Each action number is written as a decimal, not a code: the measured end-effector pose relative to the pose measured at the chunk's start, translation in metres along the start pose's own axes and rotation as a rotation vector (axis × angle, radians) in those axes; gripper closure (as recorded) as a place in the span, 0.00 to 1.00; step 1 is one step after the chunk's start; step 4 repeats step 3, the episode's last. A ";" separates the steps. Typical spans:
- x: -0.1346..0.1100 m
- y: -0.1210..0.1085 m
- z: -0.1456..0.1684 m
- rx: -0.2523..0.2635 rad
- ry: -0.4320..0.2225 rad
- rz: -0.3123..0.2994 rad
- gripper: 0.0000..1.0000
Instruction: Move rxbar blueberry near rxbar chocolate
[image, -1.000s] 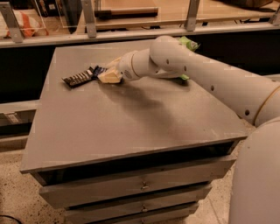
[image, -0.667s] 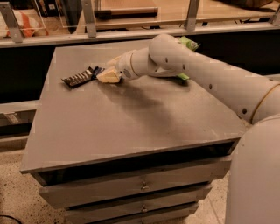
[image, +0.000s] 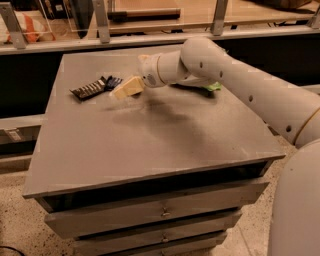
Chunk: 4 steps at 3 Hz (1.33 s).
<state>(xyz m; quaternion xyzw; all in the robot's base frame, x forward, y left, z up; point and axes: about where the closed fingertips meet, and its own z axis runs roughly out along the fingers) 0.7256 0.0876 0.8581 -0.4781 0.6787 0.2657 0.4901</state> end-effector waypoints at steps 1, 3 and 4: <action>-0.005 -0.011 -0.043 0.040 -0.046 0.023 0.00; 0.003 -0.024 -0.106 0.101 -0.039 0.027 0.00; 0.003 -0.024 -0.106 0.101 -0.039 0.027 0.00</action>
Offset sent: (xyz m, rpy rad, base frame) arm -0.0392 -0.1702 0.0652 0.0235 -0.0607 -0.1660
